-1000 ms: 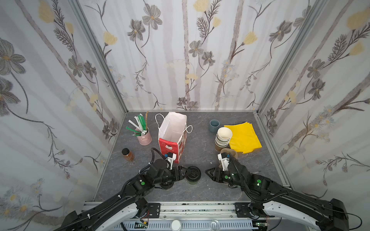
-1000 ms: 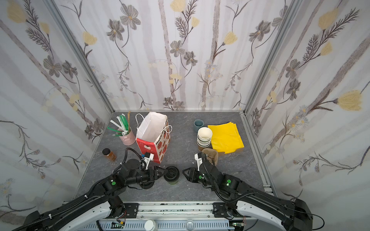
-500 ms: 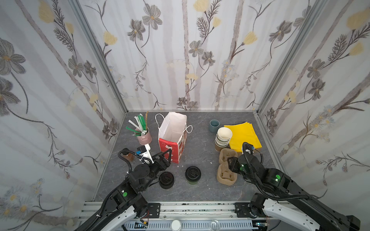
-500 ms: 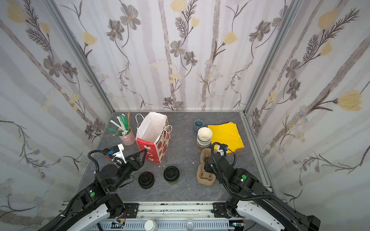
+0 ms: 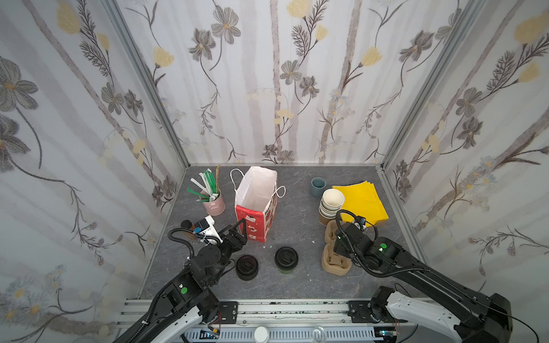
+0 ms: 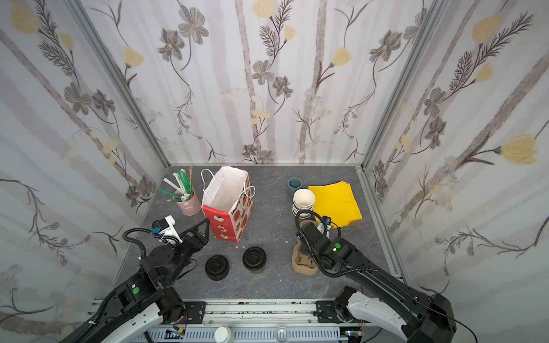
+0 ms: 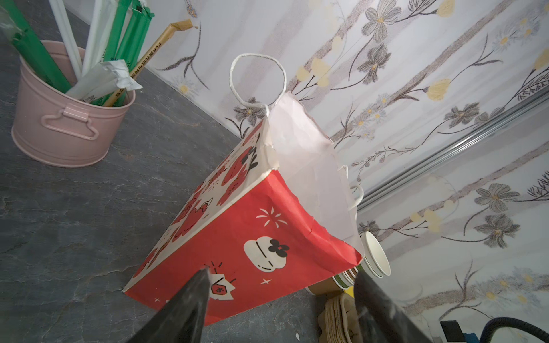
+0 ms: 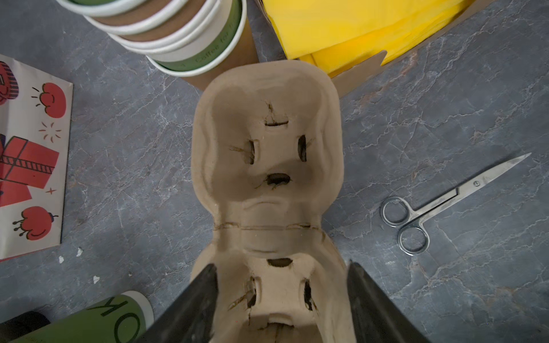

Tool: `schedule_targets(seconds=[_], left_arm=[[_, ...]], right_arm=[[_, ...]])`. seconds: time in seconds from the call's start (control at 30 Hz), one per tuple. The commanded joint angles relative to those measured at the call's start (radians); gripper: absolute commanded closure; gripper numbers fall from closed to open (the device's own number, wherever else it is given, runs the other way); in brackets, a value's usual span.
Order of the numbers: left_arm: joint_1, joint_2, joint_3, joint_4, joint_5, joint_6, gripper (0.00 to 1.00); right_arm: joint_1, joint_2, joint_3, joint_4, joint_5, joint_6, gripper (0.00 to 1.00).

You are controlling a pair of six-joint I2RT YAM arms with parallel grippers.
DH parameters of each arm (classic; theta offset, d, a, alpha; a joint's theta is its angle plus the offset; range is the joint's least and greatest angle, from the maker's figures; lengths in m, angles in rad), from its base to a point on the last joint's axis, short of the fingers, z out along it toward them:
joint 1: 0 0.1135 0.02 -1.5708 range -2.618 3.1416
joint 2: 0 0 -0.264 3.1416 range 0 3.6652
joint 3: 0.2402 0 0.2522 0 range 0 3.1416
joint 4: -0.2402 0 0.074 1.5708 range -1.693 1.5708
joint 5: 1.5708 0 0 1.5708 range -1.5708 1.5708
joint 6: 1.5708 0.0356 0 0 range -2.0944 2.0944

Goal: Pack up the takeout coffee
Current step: 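Release the cup, move the right gripper to the pulp carrier while the left withdraws, then grasp the top pulp cup carrier's edge with the right gripper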

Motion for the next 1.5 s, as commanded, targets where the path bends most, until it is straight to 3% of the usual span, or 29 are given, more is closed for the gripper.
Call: schedule_targets(seconds=[0.0,0.3,0.77,1.1,1.47], left_arm=[[0.001,0.011,0.007,0.003,-0.026,-0.008,0.23],[0.001,0.014,0.026,-0.012,-0.040,0.003,0.24],[0.001,0.019,0.026,-0.024,-0.042,-0.003,0.24],[0.001,0.020,0.028,-0.024,-0.039,-0.005,0.24],[0.001,0.025,0.026,-0.024,-0.036,-0.015,0.24]], right_arm=[[-0.007,0.047,0.027,0.032,-0.001,0.006,0.35],[-0.056,0.191,0.092,0.029,-0.092,-0.083,0.48],[-0.059,0.287,0.187,-0.066,-0.051,-0.070,0.46],[-0.086,0.290,0.150,-0.038,-0.117,-0.085,0.39],[-0.125,0.290,0.118,-0.004,-0.142,-0.102,0.48]])
